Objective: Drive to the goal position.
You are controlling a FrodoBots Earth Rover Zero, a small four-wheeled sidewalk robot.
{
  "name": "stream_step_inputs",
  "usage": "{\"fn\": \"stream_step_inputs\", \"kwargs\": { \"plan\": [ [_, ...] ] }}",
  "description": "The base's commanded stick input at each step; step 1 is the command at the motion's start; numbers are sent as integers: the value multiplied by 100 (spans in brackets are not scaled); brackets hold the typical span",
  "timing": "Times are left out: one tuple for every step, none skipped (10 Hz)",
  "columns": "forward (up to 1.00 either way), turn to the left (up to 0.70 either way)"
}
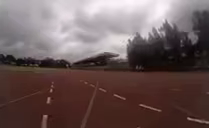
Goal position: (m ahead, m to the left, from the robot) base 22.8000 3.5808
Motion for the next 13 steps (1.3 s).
{"fn": "stream_step_inputs", "kwargs": {
  "plan": [
    [70, 0],
    [70, 0],
    [70, 0],
    [70, 0],
    [70, 0],
    [70, 0],
    [70, 0],
    [70, 0],
    [70, 0],
    [70, 0],
    [70, 0],
    [70, 0],
    [70, 0]
  ]
}}
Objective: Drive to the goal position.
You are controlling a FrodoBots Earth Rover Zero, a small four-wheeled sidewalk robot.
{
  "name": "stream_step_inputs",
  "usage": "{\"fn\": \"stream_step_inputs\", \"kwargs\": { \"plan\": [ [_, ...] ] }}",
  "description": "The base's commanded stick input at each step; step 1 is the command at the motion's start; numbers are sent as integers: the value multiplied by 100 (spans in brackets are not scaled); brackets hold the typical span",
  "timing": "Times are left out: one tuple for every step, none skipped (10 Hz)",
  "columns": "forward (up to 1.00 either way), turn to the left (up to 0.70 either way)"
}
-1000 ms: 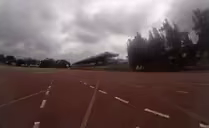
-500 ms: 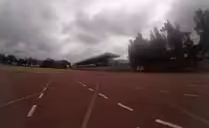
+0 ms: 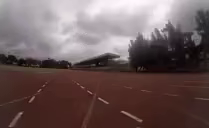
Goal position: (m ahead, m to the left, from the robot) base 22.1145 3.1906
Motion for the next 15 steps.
{"fn": "stream_step_inputs", "kwargs": {
  "plan": [
    [70, 0],
    [70, 0],
    [70, 0],
    [70, 0],
    [70, 0],
    [70, 0],
    [70, 0],
    [70, 0],
    [70, 0],
    [70, 0],
    [70, 0],
    [70, 0],
    [70, 0],
    [70, 0],
    [70, 0]
  ]
}}
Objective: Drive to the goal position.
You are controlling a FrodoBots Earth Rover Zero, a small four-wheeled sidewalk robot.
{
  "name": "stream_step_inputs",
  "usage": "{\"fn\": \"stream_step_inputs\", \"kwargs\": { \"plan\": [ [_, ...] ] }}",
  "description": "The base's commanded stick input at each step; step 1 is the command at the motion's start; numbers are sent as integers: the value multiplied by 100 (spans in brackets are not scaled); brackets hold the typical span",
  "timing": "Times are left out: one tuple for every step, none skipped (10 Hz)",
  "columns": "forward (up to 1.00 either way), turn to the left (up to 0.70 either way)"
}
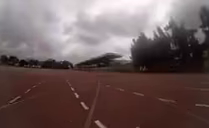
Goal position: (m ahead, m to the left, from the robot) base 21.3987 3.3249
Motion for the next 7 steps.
{"fn": "stream_step_inputs", "kwargs": {
  "plan": [
    [70, -5],
    [70, -24],
    [70, -25],
    [70, -3],
    [70, 0],
    [70, 0],
    [70, 0]
  ]
}}
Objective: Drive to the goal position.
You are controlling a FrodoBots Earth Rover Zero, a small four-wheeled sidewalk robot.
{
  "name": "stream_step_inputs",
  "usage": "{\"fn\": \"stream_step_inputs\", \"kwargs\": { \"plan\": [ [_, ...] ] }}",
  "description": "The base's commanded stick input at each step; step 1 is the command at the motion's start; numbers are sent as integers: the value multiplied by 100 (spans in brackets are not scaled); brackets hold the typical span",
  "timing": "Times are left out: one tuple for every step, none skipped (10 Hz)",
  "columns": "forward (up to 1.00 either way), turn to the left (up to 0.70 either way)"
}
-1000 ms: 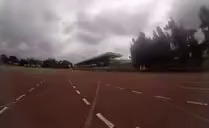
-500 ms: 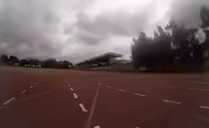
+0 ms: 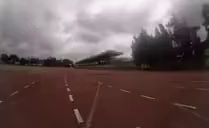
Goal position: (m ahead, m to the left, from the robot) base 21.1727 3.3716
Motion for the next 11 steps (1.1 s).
{"fn": "stream_step_inputs", "kwargs": {
  "plan": [
    [70, 0],
    [70, 0],
    [70, 0],
    [70, 0],
    [70, 0],
    [70, 0],
    [70, 0],
    [70, 0],
    [70, 0],
    [70, 0],
    [70, 0]
  ]
}}
